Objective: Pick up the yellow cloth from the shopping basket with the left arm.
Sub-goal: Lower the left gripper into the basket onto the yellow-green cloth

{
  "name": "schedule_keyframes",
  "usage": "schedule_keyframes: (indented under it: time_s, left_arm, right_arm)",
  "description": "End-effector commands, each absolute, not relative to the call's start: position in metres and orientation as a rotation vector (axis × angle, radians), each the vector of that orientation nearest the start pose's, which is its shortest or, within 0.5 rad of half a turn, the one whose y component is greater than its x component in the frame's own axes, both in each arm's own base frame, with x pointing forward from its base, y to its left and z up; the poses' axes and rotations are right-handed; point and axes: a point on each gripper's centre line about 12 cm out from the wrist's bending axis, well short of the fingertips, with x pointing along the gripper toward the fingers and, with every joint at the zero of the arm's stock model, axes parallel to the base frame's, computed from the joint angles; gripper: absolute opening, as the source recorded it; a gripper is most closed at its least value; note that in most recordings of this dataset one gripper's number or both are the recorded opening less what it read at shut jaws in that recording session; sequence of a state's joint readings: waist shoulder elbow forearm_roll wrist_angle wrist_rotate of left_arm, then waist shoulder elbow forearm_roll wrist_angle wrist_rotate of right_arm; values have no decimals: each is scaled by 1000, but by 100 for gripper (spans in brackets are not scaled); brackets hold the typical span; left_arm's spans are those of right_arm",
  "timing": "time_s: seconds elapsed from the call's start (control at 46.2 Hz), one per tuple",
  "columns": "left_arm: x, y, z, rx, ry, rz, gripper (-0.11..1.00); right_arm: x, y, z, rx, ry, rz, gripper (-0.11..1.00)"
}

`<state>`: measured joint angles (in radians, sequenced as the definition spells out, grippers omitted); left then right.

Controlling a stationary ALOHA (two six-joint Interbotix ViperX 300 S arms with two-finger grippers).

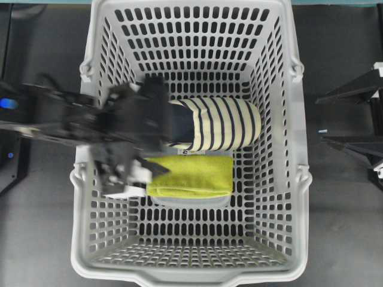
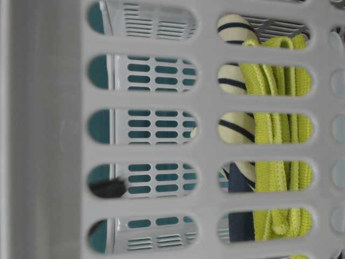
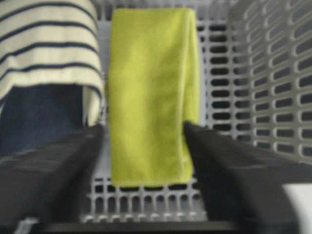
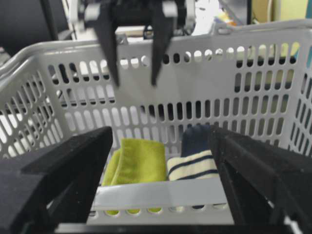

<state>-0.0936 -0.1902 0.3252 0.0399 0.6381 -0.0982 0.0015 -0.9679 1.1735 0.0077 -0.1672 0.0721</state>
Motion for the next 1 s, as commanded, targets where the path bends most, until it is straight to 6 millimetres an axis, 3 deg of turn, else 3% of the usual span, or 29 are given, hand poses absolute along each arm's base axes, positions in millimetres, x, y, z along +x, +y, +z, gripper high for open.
schedule_keyframes:
  time_s: [0.0,0.087,0.325,0.671,0.974]
  left_arm:
    - [398,-39,311,-7,801,-49,78]
    - [415,-45,295,1,868,-54,90]
    - [441,-58,255,15,978,-64,88]
    - [446,-58,206,26,1091,-57,88]
    - [441,-59,195,28,1120,-57,83]
  right_arm:
    - [201,-1,289,78,17,-7,76]
    - [201,-2,289,78,17,-10,76]
    - [200,-4,290,78,13,-19,75]
    - [200,-5,287,77,17,-26,75]
    - [199,-5,287,77,17,-26,75]
